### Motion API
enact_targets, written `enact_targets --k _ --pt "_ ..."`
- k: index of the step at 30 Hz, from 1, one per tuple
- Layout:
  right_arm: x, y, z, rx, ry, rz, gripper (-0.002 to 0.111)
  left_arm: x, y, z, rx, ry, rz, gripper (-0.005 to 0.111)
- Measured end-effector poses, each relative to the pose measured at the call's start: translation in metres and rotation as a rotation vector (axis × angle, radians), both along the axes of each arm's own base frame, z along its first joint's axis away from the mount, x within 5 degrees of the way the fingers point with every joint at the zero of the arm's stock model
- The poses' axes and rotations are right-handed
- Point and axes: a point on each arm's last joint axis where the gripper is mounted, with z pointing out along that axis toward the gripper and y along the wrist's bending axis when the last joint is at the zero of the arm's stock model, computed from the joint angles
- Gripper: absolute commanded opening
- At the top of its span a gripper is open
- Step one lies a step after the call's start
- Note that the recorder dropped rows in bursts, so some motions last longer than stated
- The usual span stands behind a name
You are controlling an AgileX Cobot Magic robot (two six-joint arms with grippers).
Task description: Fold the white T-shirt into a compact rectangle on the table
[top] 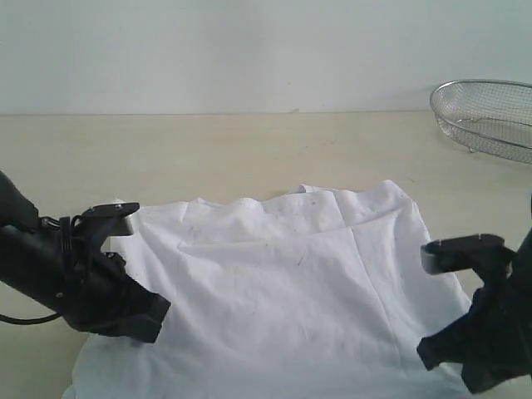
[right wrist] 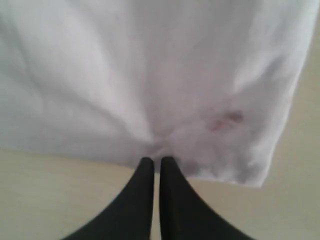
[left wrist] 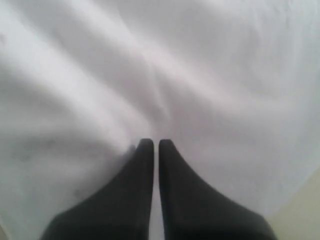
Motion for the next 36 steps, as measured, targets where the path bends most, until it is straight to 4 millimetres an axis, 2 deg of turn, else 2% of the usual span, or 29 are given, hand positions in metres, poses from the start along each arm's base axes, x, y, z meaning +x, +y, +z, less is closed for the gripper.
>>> enact_targets --k 7,10,13,17,21,24,28,36 --pt "0.005 -0.006 0.062 -0.009 -0.433 -0.024 0.000 0.017 -0.002 0.014 0.003 -0.114 0.031 0.005" --pt "0.005 -0.012 0.076 -0.050 -0.537 -0.060 0.000 0.033 -0.004 0.025 -0.004 -0.202 0.047 0.005" --pt "0.010 -0.012 0.082 -0.058 -0.566 -0.065 0.000 0.052 -0.011 0.043 -0.043 -0.296 0.051 0.005" --pt "0.016 -0.009 0.071 -0.040 -0.517 -0.056 0.000 0.081 -0.025 0.068 -0.128 -0.401 0.036 0.005" --pt "0.021 -0.002 0.052 0.016 -0.430 -0.043 0.000 0.110 -0.041 0.069 -0.203 -0.398 -0.018 0.005" --pt "0.024 0.003 0.039 0.052 -0.369 -0.027 0.000 0.131 -0.054 0.062 -0.252 -0.369 -0.067 0.005" --pt "0.027 0.006 0.025 0.077 -0.315 -0.020 0.000 0.153 -0.071 0.043 -0.304 -0.309 -0.134 0.005" --pt "0.030 0.007 0.004 0.070 -0.232 -0.018 0.000 0.163 -0.116 0.011 -0.281 -0.237 -0.310 0.005"
